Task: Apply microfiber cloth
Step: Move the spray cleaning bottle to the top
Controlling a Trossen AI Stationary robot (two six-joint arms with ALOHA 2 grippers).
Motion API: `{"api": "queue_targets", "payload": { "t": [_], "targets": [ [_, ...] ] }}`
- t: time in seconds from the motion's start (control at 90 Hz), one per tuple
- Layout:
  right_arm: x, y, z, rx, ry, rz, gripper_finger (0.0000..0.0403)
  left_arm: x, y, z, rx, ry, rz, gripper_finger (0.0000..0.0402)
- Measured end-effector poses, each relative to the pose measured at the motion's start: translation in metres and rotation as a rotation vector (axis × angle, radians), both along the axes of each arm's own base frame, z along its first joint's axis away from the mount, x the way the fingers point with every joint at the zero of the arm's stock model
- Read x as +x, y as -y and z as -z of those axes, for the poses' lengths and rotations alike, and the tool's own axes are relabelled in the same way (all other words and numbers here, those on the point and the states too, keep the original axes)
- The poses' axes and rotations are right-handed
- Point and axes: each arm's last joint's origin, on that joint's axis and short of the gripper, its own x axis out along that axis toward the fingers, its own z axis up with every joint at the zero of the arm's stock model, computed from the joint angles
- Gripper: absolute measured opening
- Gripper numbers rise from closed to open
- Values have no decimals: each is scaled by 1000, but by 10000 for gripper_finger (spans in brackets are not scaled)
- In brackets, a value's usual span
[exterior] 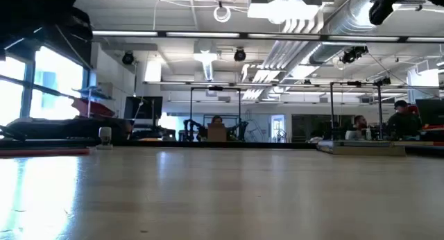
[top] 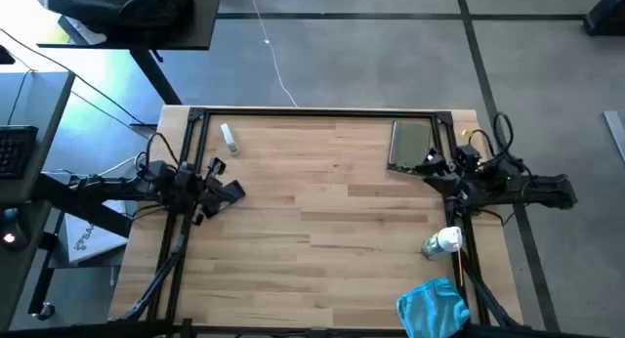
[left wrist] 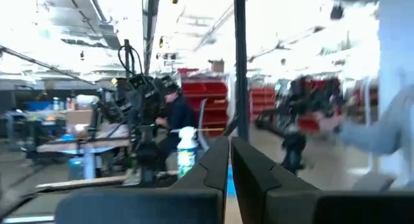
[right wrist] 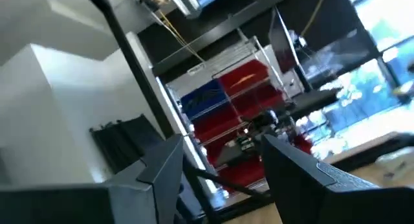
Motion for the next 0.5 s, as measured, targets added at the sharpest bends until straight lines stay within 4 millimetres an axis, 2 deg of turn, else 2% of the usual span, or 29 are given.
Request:
{"api": "queue_targets", "payload": {
  "t": [0.078, 0.167, 0.5],
  "targets": [
    [3, 1, -4, -14, -20, 62, 176, -1, 0, -2, -47, 7, 19, 0],
    [7, 2, -14, 20, -121, 83, 173, -2, -1, -5, -129, 22, 0, 0],
    [7, 4, -83, 200, -843, 145, 150, 3, -7, -1, -199, -14, -182, 0]
  ]
}}
